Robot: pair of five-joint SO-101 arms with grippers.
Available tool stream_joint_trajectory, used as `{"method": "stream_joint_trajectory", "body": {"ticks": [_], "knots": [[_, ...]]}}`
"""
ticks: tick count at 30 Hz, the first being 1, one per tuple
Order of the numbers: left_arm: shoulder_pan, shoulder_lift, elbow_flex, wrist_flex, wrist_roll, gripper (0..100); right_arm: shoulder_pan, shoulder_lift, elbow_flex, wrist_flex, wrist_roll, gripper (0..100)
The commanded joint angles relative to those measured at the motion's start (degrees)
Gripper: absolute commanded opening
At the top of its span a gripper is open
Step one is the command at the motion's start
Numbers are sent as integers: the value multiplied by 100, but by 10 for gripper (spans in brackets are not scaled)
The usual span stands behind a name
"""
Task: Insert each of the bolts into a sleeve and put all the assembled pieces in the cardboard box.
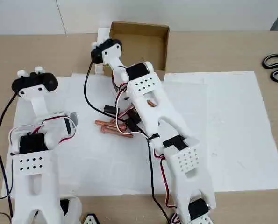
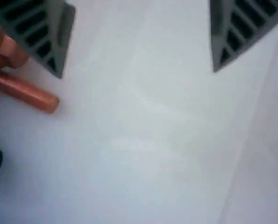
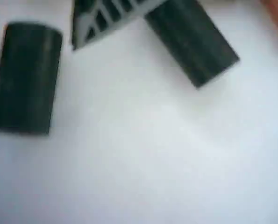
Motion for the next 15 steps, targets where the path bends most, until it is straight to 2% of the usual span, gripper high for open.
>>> {"method": "stream_joint_trajectory", "body": {"ticks": [1, 6, 15], "knots": [[53, -18, 66, -132, -9, 197, -13, 13, -299, -338, -123, 211], [53, -18, 242, -132, -9, 197, -22, 374, -299, -567, -132, 206], [53, -18, 251, -132, -9, 197, -268, 910, -299, -945, -246, 118]]}}
